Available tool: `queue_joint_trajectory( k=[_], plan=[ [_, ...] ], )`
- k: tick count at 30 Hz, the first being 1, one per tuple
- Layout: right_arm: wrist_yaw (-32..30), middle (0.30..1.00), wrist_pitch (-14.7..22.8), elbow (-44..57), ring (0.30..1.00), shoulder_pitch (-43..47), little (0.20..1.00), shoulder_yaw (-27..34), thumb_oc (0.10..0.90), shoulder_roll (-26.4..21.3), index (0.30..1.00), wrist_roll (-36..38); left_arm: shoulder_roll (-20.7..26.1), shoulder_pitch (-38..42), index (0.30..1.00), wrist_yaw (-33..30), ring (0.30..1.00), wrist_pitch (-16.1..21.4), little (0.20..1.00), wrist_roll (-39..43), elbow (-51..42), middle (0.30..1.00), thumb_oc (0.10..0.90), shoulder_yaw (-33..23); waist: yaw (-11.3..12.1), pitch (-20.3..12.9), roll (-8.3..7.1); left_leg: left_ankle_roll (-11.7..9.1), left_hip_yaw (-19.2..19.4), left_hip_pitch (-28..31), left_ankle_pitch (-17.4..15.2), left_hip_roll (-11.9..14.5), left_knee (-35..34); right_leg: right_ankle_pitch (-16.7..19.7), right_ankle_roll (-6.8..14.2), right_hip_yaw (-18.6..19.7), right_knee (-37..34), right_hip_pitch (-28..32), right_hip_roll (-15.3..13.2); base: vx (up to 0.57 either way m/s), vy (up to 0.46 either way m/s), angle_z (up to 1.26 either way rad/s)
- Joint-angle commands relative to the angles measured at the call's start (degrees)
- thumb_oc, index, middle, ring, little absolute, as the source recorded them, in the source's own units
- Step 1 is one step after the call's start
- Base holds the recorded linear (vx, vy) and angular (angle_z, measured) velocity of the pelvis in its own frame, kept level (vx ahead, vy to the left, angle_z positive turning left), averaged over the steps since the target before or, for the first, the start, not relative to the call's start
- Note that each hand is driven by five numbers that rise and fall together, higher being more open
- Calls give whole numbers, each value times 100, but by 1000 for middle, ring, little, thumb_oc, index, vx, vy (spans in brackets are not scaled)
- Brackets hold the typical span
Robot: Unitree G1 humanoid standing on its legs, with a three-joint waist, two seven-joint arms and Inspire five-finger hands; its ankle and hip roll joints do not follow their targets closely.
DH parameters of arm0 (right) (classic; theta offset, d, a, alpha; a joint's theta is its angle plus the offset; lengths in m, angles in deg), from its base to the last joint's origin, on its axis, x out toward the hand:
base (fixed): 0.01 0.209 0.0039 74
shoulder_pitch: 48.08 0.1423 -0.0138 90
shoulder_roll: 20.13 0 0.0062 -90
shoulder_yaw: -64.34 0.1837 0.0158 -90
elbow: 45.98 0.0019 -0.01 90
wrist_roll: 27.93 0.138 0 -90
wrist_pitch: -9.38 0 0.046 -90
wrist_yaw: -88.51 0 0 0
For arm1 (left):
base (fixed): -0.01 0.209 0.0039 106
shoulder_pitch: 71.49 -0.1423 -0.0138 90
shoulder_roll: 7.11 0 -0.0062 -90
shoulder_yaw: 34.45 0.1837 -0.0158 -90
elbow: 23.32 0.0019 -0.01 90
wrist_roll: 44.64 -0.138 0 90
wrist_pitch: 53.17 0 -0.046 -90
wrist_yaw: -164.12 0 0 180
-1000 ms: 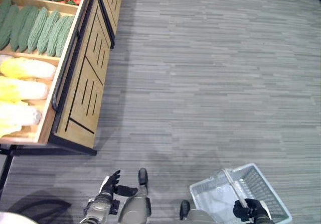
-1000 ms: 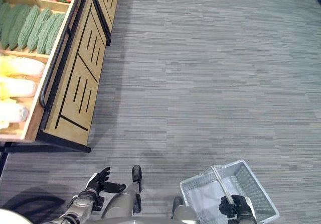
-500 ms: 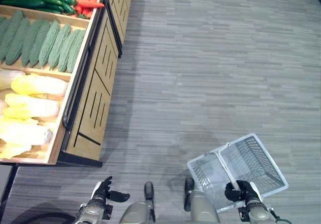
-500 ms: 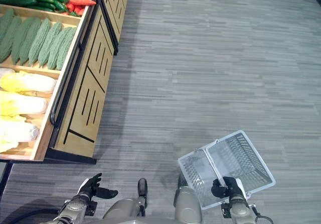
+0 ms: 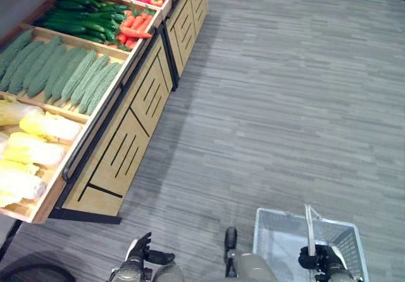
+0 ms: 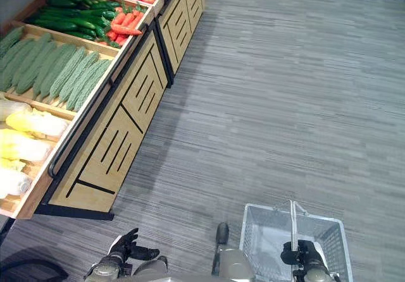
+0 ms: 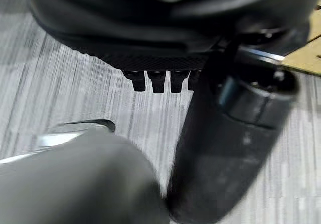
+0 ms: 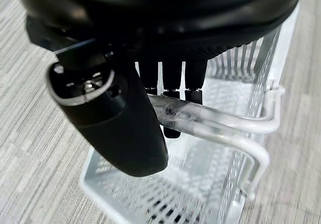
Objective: Get the vegetables into the basket
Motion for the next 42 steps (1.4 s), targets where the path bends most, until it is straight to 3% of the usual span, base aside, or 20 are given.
queue_joint_trajectory(
  k=[1, 2, 5, 6, 7, 11, 15, 18, 22, 23, 26, 27, 28, 29, 30, 31, 34, 36, 38, 42],
  plan=[
    [-179, 300, 294, 151, 300, -129, 300, 147, 400, -382, 300, 322, 241, 175, 1000, -92, 1000, 22, 1000, 115, -121, 1000, 900, 114, 3, 329, -79, 574, 1450, -192, 200, 117, -228, -145, 563, 232, 676, 135, -475, 229, -159, 88],
    [-212, 300, 284, 149, 300, -181, 300, 172, 400, -352, 300, 336, 230, 189, 1000, -130, 1000, 6, 1000, 46, -87, 1000, 900, 138, 48, 305, -60, 626, 1774, -551, 93, 93, -715, -225, 610, 123, 545, 305, -447, 308, -170, 95],
    [-233, 300, 279, 157, 300, -174, 300, 116, 400, -343, 300, 302, 236, 190, 1000, -177, 1000, -17, 1000, -24, -57, 1000, 900, 138, 145, 265, 9, 633, 1966, -706, 248, 18, -1487, -343, 644, 81, 484, 446, -327, 258, -8, 33],
    [-249, 300, 282, 174, 300, -224, 300, 106, 400, -294, 300, 292, 257, 172, 1000, -196, 1000, -19, 1000, -88, -18, 1000, 900, 87, 219, 231, 85, 541, 2248, -805, 714, 174, -2055, -465, 627, 40, 414, 725, -208, 330, 38, -14],
    [-250, 300, 289, 155, 300, -257, 300, 122, 400, -280, 300, 296, 265, 153, 1000, -191, 1000, -19, 1000, -101, -5, 1000, 900, 63, 243, 229, 88, 523, 2390, -790, 812, 221, -2256, -521, 631, 19, 401, 846, -187, 448, 73, -4],
    [-247, 300, 256, 57, 300, -298, 300, 134, 400, -199, 300, 284, 282, -2, 1000, -210, 1000, -58, 1000, -91, -8, 1000, 900, -36, 310, 99, 94, 577, 2555, -591, 862, 256, -2499, -669, 711, 10, 370, 1160, -176, 306, 116, -9],
    [-249, 300, 219, -11, 300, -312, 300, 129, 400, -69, 300, 214, 312, -53, 1000, -212, 1000, -84, 1000, -135, 9, 1000, 900, -57, 369, -35, -51, 739, 2730, -450, 691, 112, -2443, -706, 844, 69, 431, 1344, -405, 286, 189, -18],
    [-241, 300, 194, -22, 300, -302, 300, 107, 400, -27, 300, 174, 327, -52, 1000, -195, 1000, -63, 1000, -147, -29, 1000, 900, -46, 394, -49, -173, 842, 2770, -447, 486, -20, -2294, -558, 981, 83, 475, 1362, -603, 149, 159, -7],
    [-228, 300, 177, -20, 300, -131, 300, -14, 400, 52, 300, 121, 392, 21, 1000, -190, 1000, -36, 1000, -82, -94, 1000, 900, -22, 499, -85, -346, 1002, 2784, -533, 190, -232, -2109, -73, 1164, 156, 573, 1239, -860, 158, 192, 20],
    [-216, 300, 179, 5, 300, -29, 300, -78, 400, 85, 300, 117, 449, 69, 1000, -188, 1000, -45, 1000, -65, -79, 1000, 900, -49, 543, -63, -436, 1107, 2755, -529, 36, -362, -2057, 195, 1250, 169, 878, 1146, -986, 114, 160, 17],
    [-221, 300, 183, 55, 300, 73, 300, -143, 400, 96, 300, 102, 488, 82, 1000, -198, 1000, -48, 1000, -34, -115, 1000, 900, -53, 603, -44, -450, 1221, 2726, -463, -97, -448, -2077, 509, 1297, 204, 1406, 896, -1061, 107, 164, 19],
    [-214, 300, 186, 111, 300, 171, 300, -191, 400, 73, 300, 75, 527, 86, 1000, -191, 1000, -39, 1000, 35, -157, 1000, 900, -68, 626, 45, -457, 1360, 2637, -285, -222, -582, -2135, 990, 1387, 250, 2086, 708, -1149, 137, 207, 16],
    [-214, 300, 186, 110, 300, 173, 300, -191, 400, 72, 300, 75, 527, 87, 1000, -191, 1000, -39, 1000, 35, -157, 1000, 900, -69, 634, 32, -447, 1357, 2642, -300, -216, -565, -2135, 1007, 1380, 255, 2071, 694, -1132, 192, 220, 21],
    [-212, 300, 206, 114, 300, 177, 300, -196, 400, 82, 300, 92, 544, 100, 1000, -186, 1000, -39, 1000, 59, -166, 1000, 900, -64, 599, 121, -373, 1423, 2515, -99, -312, -612, -2182, 1103, 1347, 312, 2607, 454, -1126, 246, 123, 49],
    [-194, 300, 209, 129, 300, 273, 300, -307, 400, 82, 300, 60, 574, 158, 1000, -213, 1000, -36, 1000, 185, -194, 1000, 900, -88, 466, 227, -208, 1417, 2230, 199, -356, -588, -2352, 601, 1139, 542, 2720, -252, -757, 247, 122, 63],
    [-193, 300, 210, 126, 300, 277, 300, -309, 400, 80, 300, 61, 573, 160, 1000, -213, 1000, -36, 1000, 185, -193, 1000, 900, -90, 463, 218, -203, 1413, 2228, 186, -349, -580, -2354, 607, 1132, 537, 2715, -263, -749, 278, 18, 60],
    [-183, 300, 220, 52, 300, 256, 300, -358, 400, 88, 300, 61, 545, 172, 1000, -193, 1000, -8, 1000, 182, -137, 1000, 900, -36, 344, 323, -99, 1367, 1883, 393, -354, -599, -2396, 317, 1011, 703, 2378, -629, -530, 176, -65, 82],
    [-187, 300, 258, -52, 300, 275, 300, -383, 400, 71, 300, 153, 524, 228, 1000, -188, 1000, 10, 1000, 135, -55, 1000, 900, 34, 98, 456, -114, 1296, 1344, 598, -489, -757, -2386, 233, 1013, 1424, 1432, -799, -220, 302, -189, 95],
    [-170, 300, 258, -43, 300, 211, 300, -376, 400, 68, 300, 176, 527, 260, 1000, -180, 1000, 25, 1000, 101, 45, 1000, 900, 26, -53, 438, -145, 1246, 1009, 716, -603, -821, -2380, 446, 1094, 1976, 854, -1042, -109, 279, -168, 156],
    [-121, 300, 241, -132, 300, 94, 300, -284, 400, 34, 300, 146, 498, 153, 1000, -143, 1000, 32, 1000, 122, 78, 1000, 900, 8, -84, 385, -217, 1180, 465, 742, -749, -856, -2213, 434, 1059, 1912, 663, -719, -164, 171, -223, 134]
  ],
)
